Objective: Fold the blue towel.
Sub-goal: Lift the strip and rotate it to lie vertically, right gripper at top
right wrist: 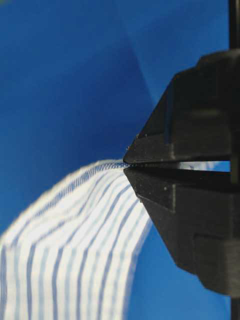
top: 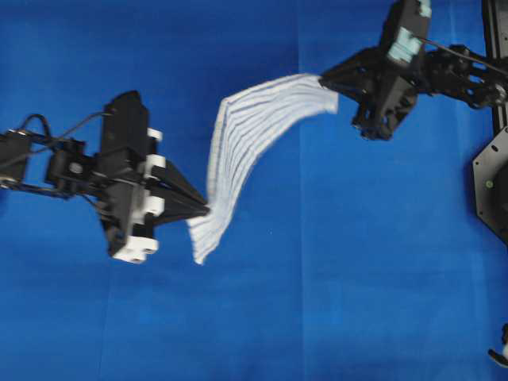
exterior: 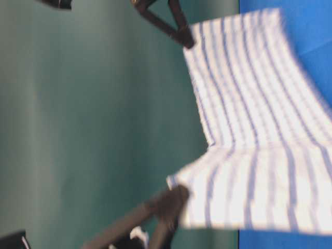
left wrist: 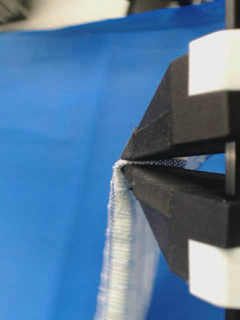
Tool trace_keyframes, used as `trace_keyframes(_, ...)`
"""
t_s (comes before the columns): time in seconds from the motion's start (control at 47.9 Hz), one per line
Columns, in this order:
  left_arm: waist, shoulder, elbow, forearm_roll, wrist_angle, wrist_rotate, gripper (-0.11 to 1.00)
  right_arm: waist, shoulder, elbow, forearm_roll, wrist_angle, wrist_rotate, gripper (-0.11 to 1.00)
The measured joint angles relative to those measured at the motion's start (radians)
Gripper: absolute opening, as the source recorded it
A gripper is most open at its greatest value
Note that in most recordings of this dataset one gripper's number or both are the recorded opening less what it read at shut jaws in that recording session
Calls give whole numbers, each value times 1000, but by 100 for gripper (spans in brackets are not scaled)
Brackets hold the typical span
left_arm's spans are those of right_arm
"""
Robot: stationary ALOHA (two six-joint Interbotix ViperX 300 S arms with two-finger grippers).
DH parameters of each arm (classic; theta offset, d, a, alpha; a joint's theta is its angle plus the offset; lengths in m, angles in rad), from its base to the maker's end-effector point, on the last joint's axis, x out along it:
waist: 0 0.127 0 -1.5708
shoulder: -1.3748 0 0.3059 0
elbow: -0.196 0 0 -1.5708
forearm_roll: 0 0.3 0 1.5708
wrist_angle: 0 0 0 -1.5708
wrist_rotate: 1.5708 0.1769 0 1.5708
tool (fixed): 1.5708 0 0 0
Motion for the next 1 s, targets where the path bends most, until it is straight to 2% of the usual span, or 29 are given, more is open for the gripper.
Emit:
trace_keyframes(0.167, 0, 104, -63, 0, -87, 3, 2, -37, 48, -55, -11, -9, -26, 21)
trace_keyframes(0.459, 0, 265, -232, 3, -107, 23, 2, -77, 49, -84, -25, -101, -67, 21)
trace_keyframes(0.731, 0, 399, -380, 3, -141, 44, 2, -89, 51, -84, -25, -114, -89, 21)
trace_keyframes(1.002, 0, 462, -419, 2, -204, 41, 2, -114, 63, -86, -26, -101, -103, 21)
